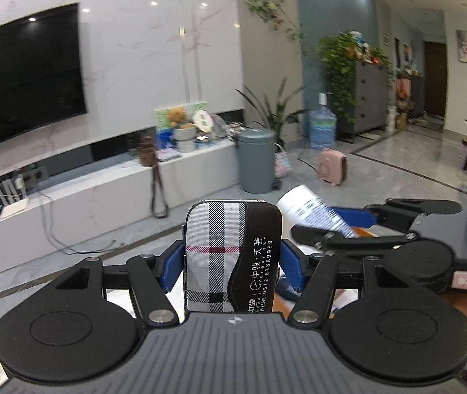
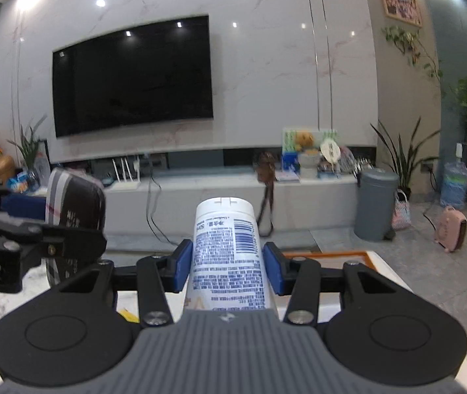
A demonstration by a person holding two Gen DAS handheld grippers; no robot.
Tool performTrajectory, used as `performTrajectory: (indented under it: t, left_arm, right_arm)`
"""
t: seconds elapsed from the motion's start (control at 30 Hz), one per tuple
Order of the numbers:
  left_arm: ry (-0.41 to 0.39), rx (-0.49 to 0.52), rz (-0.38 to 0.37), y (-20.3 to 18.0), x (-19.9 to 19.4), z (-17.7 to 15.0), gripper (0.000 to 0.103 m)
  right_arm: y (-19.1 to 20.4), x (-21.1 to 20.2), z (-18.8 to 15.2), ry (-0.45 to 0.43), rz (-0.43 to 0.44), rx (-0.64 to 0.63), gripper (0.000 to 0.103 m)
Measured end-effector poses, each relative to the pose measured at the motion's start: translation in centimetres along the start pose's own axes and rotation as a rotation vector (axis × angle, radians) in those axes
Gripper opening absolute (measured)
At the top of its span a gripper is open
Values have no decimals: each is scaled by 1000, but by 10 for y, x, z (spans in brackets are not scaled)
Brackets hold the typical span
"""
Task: Organize rigid objects
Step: 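Lift the plaid case and lotion tube and carry them toward the storage box, then lower the plaid case with the left tool while the right tool lowers the lotion tube into the box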
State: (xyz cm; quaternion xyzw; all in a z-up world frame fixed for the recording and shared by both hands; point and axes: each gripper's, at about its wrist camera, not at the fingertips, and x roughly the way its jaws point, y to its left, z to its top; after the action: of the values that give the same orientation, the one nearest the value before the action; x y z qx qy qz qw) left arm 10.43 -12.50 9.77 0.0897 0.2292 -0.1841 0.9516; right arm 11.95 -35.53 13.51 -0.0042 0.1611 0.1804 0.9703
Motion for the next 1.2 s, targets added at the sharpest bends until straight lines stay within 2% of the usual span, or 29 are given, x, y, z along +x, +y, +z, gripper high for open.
performTrajectory:
  t: [0.33,0.5,0.67,0.9,1.03,1.2]
  left_arm:
    - [108,29,-119,-48,57,13,71]
    - [193,-16,-149,-49,88,10,71]
    - [274,-107,-186,-37,118,4,71]
    - [350,-73,-168,-43,140,-7,71]
    - [403,-90,-148,-43,154,-14,71]
    - [428,-101,-124,-43,166,-17,70]
  right_arm:
    - [-69,12,-2,142,-127,110,49]
    - [-95,22,-10,209,-182,164,49]
    - [-113,34,-19,267,-194,220,49]
    - [-115,46,-30,353,-184,232,48]
    - [-121,56,-39,417,-180,255,49]
    - [-122,64,-46,461,-180,286,49]
